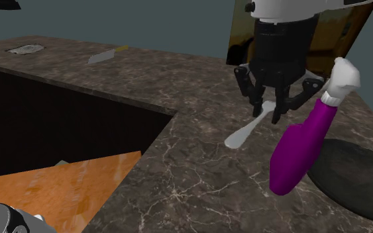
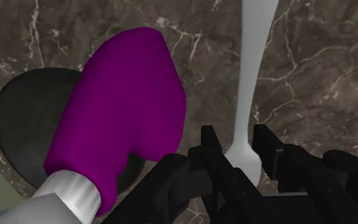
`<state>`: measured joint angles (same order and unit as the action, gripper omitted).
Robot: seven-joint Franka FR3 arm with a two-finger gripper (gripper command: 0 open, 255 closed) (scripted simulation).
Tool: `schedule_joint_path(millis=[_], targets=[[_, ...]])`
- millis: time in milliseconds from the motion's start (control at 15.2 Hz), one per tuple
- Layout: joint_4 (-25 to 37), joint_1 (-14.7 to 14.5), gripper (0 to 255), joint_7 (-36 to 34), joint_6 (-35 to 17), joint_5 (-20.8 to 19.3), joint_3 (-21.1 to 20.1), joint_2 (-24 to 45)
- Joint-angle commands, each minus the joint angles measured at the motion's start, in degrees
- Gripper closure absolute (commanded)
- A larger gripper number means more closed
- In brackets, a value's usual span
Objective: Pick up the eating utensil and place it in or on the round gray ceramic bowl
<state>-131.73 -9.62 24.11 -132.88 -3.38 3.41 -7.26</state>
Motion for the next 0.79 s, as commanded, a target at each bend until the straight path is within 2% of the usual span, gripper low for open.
schedule_joint_path(millis=[0,528,660,726], targets=[[4.14,0.65,255,2.08,-0.08,0.54,1.04,4.13],[22.78,3.96,255,9.69,2.91,3.99,3.49,19.7],[28.27,5.03,255,11.32,4.31,4.9,3.72,23.81],[33.67,6.03,255,12.69,5.85,5.7,3.9,27.71]])
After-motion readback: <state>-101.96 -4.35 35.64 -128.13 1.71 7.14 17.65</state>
